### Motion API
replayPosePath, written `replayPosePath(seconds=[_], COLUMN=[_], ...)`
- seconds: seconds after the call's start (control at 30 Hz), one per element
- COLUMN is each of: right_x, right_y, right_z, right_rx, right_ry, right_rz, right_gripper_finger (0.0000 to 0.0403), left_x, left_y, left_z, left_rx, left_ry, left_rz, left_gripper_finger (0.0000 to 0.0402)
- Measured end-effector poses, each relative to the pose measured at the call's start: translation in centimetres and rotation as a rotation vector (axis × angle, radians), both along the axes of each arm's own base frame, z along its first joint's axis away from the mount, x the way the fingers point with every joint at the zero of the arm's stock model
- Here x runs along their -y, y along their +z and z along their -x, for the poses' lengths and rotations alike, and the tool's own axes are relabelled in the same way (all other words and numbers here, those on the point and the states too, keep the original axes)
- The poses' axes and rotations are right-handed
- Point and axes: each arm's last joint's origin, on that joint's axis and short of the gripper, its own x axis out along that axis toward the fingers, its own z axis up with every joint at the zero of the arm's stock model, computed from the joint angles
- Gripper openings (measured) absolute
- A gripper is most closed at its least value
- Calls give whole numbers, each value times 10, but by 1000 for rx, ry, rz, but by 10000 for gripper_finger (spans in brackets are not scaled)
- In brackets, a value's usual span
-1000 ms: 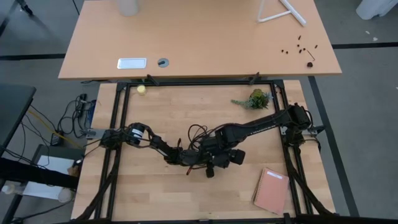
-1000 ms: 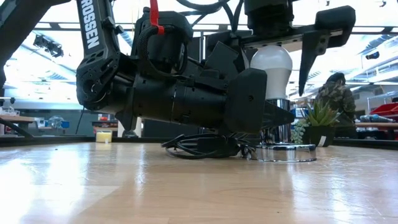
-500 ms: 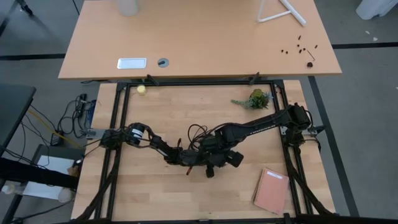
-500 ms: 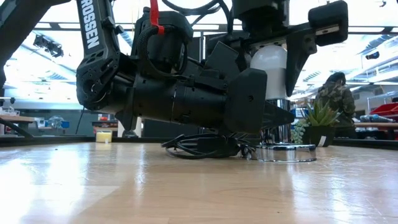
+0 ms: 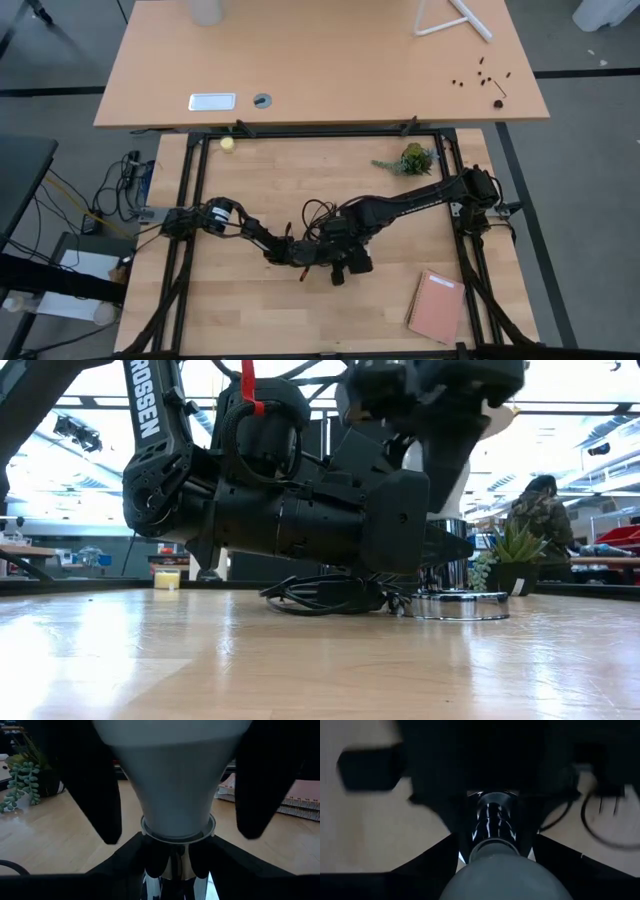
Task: Screw lightbulb
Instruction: Insert the light bulb into the lamp
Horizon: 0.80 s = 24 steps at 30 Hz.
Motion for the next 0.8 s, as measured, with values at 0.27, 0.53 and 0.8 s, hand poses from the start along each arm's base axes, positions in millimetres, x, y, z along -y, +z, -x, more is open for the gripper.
replayPosePath(seconds=[0.27, 0.53, 0.8], right_x=[0, 5, 7], right_y=[0, -1, -1], right_z=[-1, -2, -1], right_rx=[-36, -64, -93], right_ry=[-459, -802, -1028], right_rz=[-58, -81, -98], right_gripper_finger=[263, 257, 264], left_x=[0, 0, 0], left_y=[0, 0, 0], left_z=[0, 0, 0], left_rx=[-2, 1, 3], left_ry=[-5, -3, -1], left_rz=[-7, -1, -2], left_gripper_finger=[184, 184, 184])
